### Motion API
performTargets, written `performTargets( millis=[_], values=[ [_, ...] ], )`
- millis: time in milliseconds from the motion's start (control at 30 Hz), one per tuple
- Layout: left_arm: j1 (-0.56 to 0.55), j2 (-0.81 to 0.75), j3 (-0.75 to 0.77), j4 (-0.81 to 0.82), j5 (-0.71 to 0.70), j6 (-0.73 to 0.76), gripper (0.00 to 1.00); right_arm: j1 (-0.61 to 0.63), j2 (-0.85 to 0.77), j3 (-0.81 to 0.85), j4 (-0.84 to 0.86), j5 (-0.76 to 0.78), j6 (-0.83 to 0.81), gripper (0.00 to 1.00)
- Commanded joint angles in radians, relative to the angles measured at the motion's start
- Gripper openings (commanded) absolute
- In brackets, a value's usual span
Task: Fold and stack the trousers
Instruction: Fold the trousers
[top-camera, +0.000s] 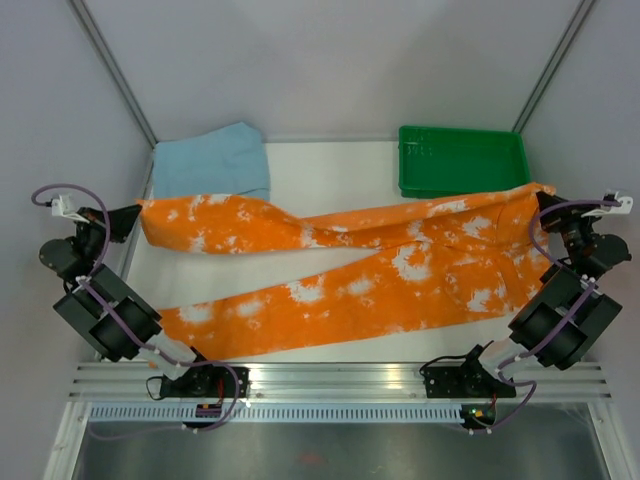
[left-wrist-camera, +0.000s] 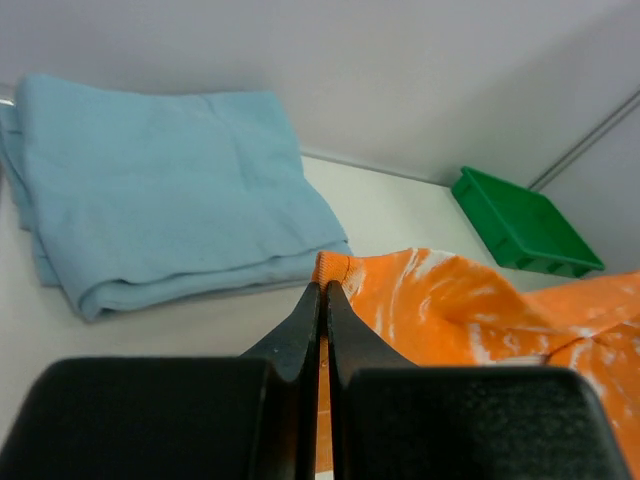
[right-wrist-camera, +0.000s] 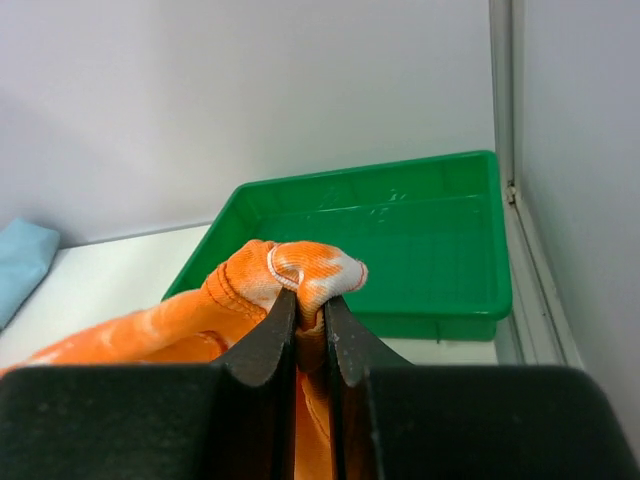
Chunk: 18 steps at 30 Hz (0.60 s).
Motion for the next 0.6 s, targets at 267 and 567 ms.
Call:
performTargets(
  millis=[267,567],
  values=[
    [0.037,-0.194,-0.229,0.431,0.035,0.122,0.02,-0.087,-0.011,-0.094,0.505,-0.028,0.052,0.0],
    [0.143,-0.324,-0.293,0.357,0.022,0.162,0.02,-0.182,-0.097,-0.088,0.434,-0.076,0.057,0.0]
  ],
)
